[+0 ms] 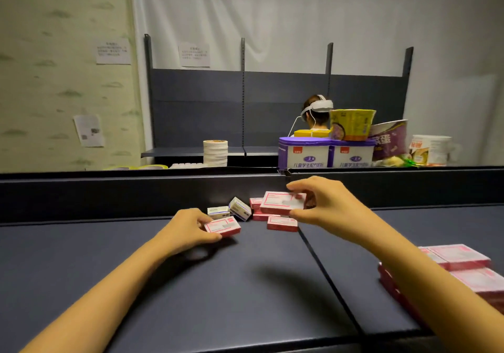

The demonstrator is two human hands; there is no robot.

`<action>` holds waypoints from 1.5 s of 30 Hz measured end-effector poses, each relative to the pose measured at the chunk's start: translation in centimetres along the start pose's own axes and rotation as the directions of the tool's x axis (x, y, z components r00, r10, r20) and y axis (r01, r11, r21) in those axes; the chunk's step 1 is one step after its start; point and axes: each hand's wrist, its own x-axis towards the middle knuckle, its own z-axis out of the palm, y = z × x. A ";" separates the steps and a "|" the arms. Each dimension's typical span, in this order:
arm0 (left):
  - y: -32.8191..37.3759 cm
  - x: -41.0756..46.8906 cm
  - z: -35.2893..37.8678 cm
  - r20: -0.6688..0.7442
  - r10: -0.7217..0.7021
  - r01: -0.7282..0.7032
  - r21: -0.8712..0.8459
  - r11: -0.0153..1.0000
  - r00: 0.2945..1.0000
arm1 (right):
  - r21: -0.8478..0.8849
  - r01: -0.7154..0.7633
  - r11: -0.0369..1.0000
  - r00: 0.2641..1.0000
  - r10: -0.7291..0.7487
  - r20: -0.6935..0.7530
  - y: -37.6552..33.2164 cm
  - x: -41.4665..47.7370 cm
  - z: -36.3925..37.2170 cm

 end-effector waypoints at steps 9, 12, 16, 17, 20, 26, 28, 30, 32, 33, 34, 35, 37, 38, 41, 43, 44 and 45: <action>12.4 -5.9 1.5 -0.006 0.146 -0.138 -0.367 0.920 0.989 | 0.262 -0.058 0.963 0.996 0.038 0.080 11.1 -10.7 -10.2; 17.1 -7.7 3.0 -0.005 0.159 -0.145 -0.438 0.887 0.987 | 0.306 -0.049 0.951 0.995 0.019 0.101 14.7 -12.7 -11.4; 22.4 -9.6 4.8 0.018 0.159 -0.133 -0.459 0.878 0.987 | 0.329 -0.002 0.944 0.992 -0.039 0.120 18.6 -14.4 -12.6; 23.5 -10.0 5.2 0.029 0.159 -0.129 -0.449 0.884 0.987 | 0.348 0.005 0.938 0.991 -0.051 0.122 19.4 -14.8 -12.9; 25.9 -11.0 6.4 0.044 0.130 -0.100 -0.420 0.902 0.991 | 0.388 0.050 0.920 0.989 -0.099 0.108 21.1 -15.9 -13.3; 28.4 -11.7 9.0 0.018 0.067 -0.055 -0.370 0.928 0.998 | 0.370 0.096 0.924 0.980 -0.152 0.126 23.3 -16.5 -13.0; 28.8 -11.6 9.3 0.007 0.044 -0.038 -0.358 0.933 0.999 | 0.382 0.084 0.920 0.983 -0.139 0.117 23.9 -16.4 -12.7; 28.9 -11.5 9.6 0.001 0.027 -0.025 -0.363 0.932 1.000 | 0.402 0.081 0.912 0.986 -0.133 0.104 24.6 -16.2 -12.3; 29.0 -11.5 9.7 0.001 0.010 -0.009 -0.396 0.918 1.000 | 0.436 0.076 0.896 0.988 -0.128 0.090 24.9 -16.1 -11.6; 29.0 -11.5 9.7 -0.001 0.005 -0.005 -0.403 0.915 1.000 | 0.467 0.069 0.881 0.989 -0.122 0.085 25.0 -16.1 -11.3; 29.1 -11.5 9.7 -0.006 0.000 -0.003 -0.403 0.915 1.000 | 0.499 0.058 0.865 0.990 -0.115 0.084 25.0 -16.1 -11.0; 29.2 -11.5 9.7 -0.015 -0.004 -0.003 -0.401 0.916 1.000 | 0.523 0.047 0.851 0.990 -0.108 0.086 24.9 -16.1 -10.7; 29.2 -11.6 9.9 -0.040 -0.014 -0.003 -0.402 0.916 0.999 | 0.537 0.030 0.843 0.993 -0.087 0.081 24.8 -16.0 -10.1; 29.3 -11.6 10.0 -0.052 -0.021 -0.002 -0.403 0.915 0.998 | 0.532 0.025 0.847 0.995 -0.075 0.072 24.8 -16.0 -9.9; 29.4 -11.5 10.0 -0.067 -0.032 0.002 -0.401 0.916 0.997 | 0.508 0.026 0.861 0.997 -0.061 0.053 24.4 -15.9 -9.7; 29.5 -11.6 10.0 -0.070 -0.033 0.003 -0.387 0.922 0.997 | 0.492 0.019 0.870 0.997 -0.056 0.060 24.2 -15.8 -9.6; 29.5 -11.6 10.1 -0.075 -0.033 0.002 -0.383 0.924 0.997 | 0.483 0.016 0.876 0.996 -0.054 0.065 24.1 -15.8 -9.6; 29.5 -11.6 10.1 -0.080 -0.033 0.000 -0.381 0.925 0.996 | 0.472 0.014 0.881 0.996 -0.053 0.069 24.0 -15.8 -9.6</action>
